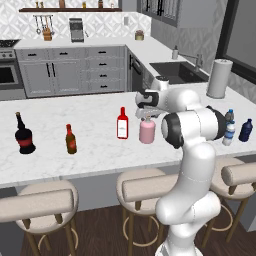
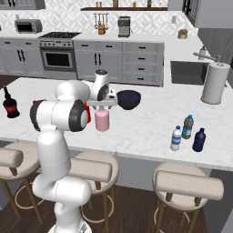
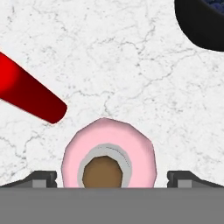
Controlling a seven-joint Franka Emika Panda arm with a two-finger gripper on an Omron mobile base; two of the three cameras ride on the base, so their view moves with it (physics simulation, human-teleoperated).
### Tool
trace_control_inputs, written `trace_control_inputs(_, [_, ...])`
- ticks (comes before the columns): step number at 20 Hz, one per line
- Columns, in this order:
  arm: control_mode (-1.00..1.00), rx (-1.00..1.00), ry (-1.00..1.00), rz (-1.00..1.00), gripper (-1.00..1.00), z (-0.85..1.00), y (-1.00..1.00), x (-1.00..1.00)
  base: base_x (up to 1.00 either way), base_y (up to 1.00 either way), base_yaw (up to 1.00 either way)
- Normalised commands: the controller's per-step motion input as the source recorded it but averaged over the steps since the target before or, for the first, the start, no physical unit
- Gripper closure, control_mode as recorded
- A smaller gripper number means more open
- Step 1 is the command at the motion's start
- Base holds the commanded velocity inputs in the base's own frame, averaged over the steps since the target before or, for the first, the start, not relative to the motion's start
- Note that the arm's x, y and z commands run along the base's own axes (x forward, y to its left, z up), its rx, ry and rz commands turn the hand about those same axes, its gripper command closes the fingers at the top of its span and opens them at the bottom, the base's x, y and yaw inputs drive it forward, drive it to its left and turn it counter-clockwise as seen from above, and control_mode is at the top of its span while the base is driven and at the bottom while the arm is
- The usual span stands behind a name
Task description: Move the plastic bottles in the middle to the plastics group, and the glass bottles in the middle to the glass group.
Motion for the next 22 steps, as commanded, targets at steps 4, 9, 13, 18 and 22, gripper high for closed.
trace_control_inputs(4, [-1.00,0.00,0.04,0.00,-1.00,0.00,0.02,0.11,0.00,0.00,0.00])
trace_control_inputs(9, [-1.00,0.00,0.01,0.00,-1.00,-0.02,0.05,0.14,0.00,0.00,0.00])
trace_control_inputs(13, [-1.00,0.00,0.01,0.00,1.00,-0.01,0.00,0.00,0.00,0.00,0.00])
trace_control_inputs(18, [-1.00,0.00,0.00,0.00,1.00,-0.06,0.00,0.00,0.00,0.00,0.00])
trace_control_inputs(22, [-1.00,0.00,0.00,0.00,1.00,-0.01,0.00,0.00,0.00,0.00,0.00])
